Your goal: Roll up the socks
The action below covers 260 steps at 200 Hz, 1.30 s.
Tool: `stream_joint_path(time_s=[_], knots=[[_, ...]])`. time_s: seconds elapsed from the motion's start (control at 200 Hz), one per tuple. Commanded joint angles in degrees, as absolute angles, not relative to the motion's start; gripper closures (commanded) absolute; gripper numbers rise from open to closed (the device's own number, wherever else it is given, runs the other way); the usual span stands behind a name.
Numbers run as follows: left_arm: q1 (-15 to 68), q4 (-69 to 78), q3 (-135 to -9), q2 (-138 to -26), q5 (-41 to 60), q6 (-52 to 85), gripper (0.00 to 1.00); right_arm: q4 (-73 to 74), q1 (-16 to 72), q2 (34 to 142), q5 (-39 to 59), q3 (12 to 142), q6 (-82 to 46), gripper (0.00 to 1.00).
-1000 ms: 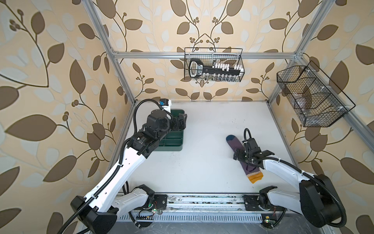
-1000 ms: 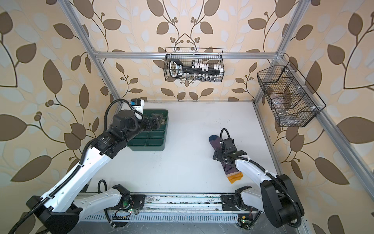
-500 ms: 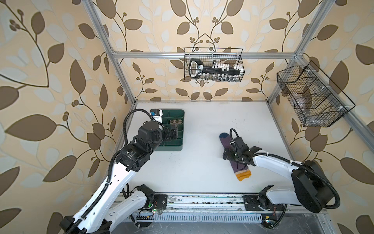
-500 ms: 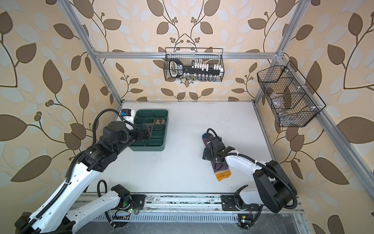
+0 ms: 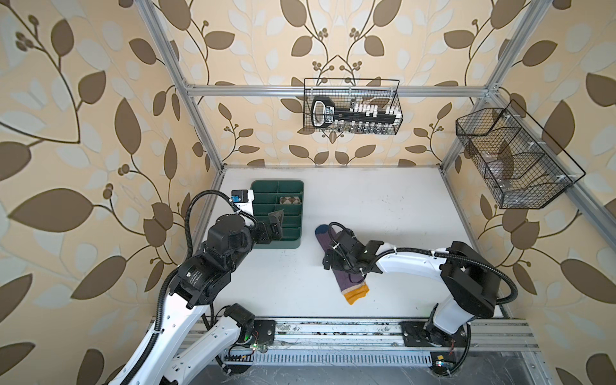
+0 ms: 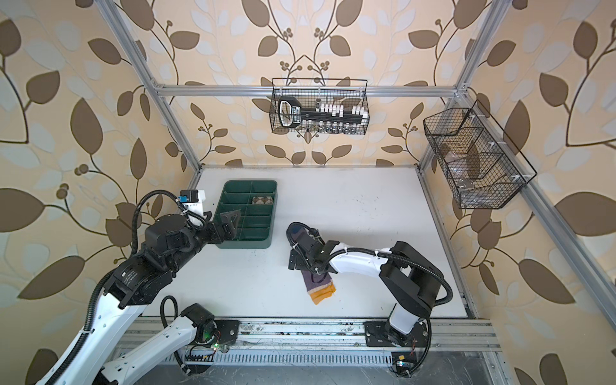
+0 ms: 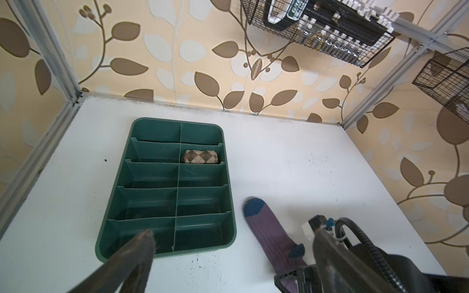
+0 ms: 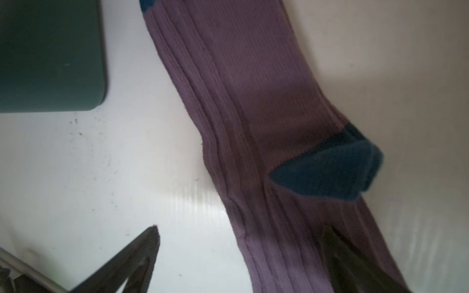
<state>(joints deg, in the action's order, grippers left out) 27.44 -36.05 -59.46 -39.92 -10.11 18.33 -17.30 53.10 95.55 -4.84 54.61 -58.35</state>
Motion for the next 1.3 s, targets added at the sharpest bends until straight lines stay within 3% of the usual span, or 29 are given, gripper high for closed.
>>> stream_joint_path(time_s=[0.0, 0.185, 0.395, 0.69, 0.925, 1.295], knots=[[27.93, -37.68, -58.27, -39.3, -4.89, 17.95, 0.01, -20.05, 52.48, 93.2, -5.26, 59.77, -55.64, 0.0], [28.08, -38.48, -55.72, -40.07, -1.23, 19.53, 0.01, -28.55, 50.46, 82.96, -12.84, 61.89, -46.01, 0.0], [29.64, -39.8, -54.01, -41.6, -4.42, 22.0, 0.01, -30.82, 43.77, 77.07, -4.84, 65.88, -19.15, 0.08], [29.63, -40.94, -53.4, -43.87, -7.09, 24.99, 0.01, -32.06, 39.25, 97.67, -6.13, 78.86, -4.94, 0.12], [29.68, -35.98, -49.83, -44.4, -13.06, 26.23, 0.01, -29.46, 39.45, 113.63, -2.83, 89.74, -2.65, 0.1], [29.62, -29.83, -49.75, -48.5, -18.97, 26.42, 0.01, -30.71, 39.75, 124.48, -7.23, 95.58, -0.07, 0.07]])
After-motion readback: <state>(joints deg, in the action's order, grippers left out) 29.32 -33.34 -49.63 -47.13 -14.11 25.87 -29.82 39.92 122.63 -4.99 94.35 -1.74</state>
